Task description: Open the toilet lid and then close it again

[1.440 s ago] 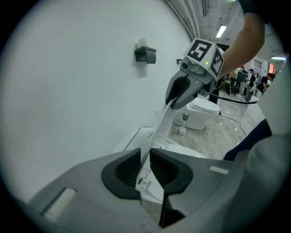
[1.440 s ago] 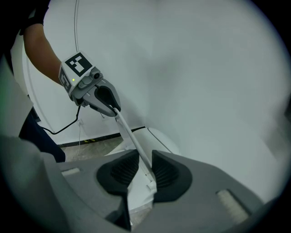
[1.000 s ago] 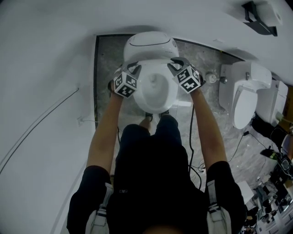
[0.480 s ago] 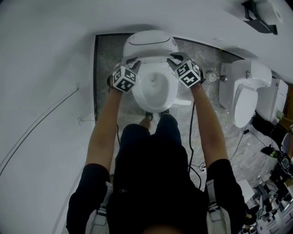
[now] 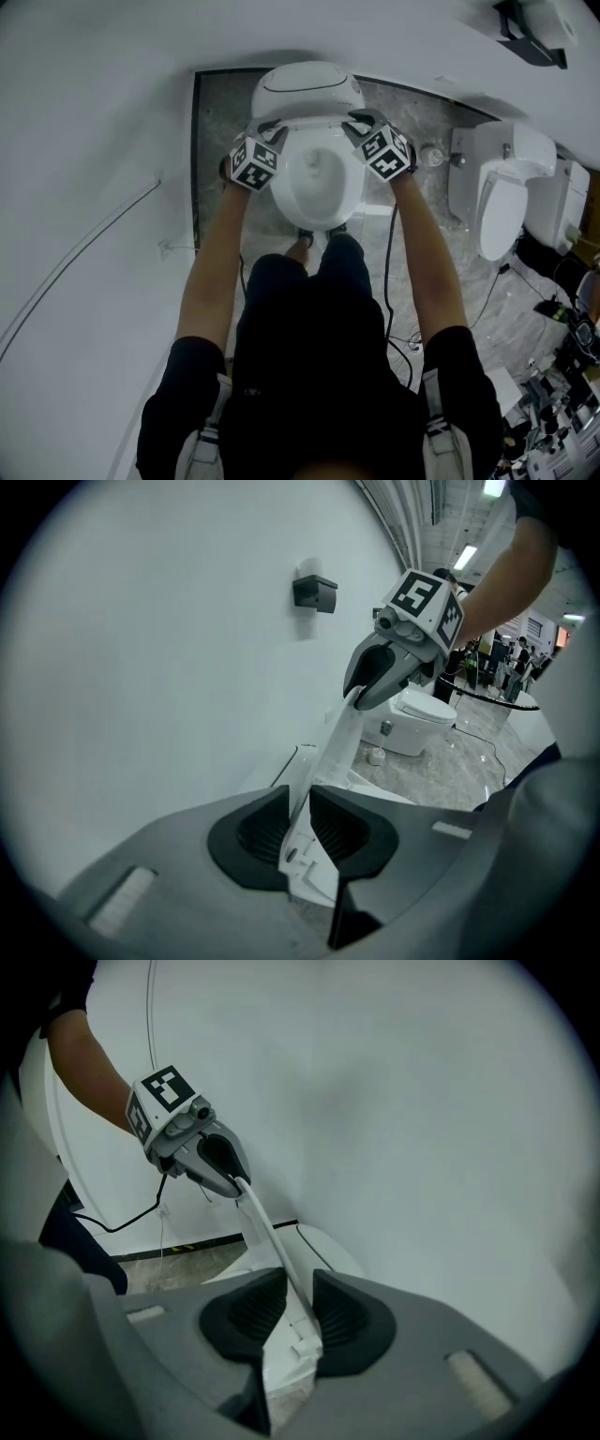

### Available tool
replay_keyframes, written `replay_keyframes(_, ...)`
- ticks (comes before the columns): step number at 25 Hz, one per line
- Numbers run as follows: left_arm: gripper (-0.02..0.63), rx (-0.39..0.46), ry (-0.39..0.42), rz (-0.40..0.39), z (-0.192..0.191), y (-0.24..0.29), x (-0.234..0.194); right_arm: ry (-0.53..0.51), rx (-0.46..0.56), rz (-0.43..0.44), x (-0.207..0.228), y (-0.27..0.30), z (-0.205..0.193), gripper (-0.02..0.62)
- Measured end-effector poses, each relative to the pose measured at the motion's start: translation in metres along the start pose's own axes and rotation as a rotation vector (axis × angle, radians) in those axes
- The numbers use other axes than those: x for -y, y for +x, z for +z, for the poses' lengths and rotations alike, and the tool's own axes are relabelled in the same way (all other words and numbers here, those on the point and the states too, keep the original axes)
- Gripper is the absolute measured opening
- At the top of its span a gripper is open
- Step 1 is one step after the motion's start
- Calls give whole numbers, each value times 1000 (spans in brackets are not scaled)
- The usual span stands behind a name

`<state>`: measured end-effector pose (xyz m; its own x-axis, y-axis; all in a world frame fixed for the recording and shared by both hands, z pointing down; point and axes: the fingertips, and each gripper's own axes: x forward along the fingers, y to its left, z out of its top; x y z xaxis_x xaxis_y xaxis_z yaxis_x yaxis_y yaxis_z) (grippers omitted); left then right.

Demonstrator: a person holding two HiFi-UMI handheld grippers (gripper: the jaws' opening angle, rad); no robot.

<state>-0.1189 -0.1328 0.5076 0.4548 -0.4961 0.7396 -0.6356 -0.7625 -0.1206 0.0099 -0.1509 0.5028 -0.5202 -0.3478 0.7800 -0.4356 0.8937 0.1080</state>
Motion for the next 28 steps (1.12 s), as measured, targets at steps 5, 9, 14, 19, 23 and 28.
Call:
replay_keyframes(5,74,-6,12,-9,-4,-4,5,-9,-17,1,-7,0,-3,91)
replay_keyframes(9,74,-2,19,-8,-7,-9,12,-10,-19,0,-15,-3,-6,91)
replay_keyframes(14,74,1,24,-16,-12,-12,21,-1,-23,4,-25,-6,-11,91)
replay_keyframes(19,75,0,20,-19,-12,-11,30,13,-21,1,-27,-10,-18,94)
replay_keyframes(23,75,-2,23,-22,-16,-14,37,15,-24,2,-34,-12,-22,94)
replay_keyframes(28,77,-9,30,-38,-20,-18,48,25,-37,7,-44,-17,-28,98)
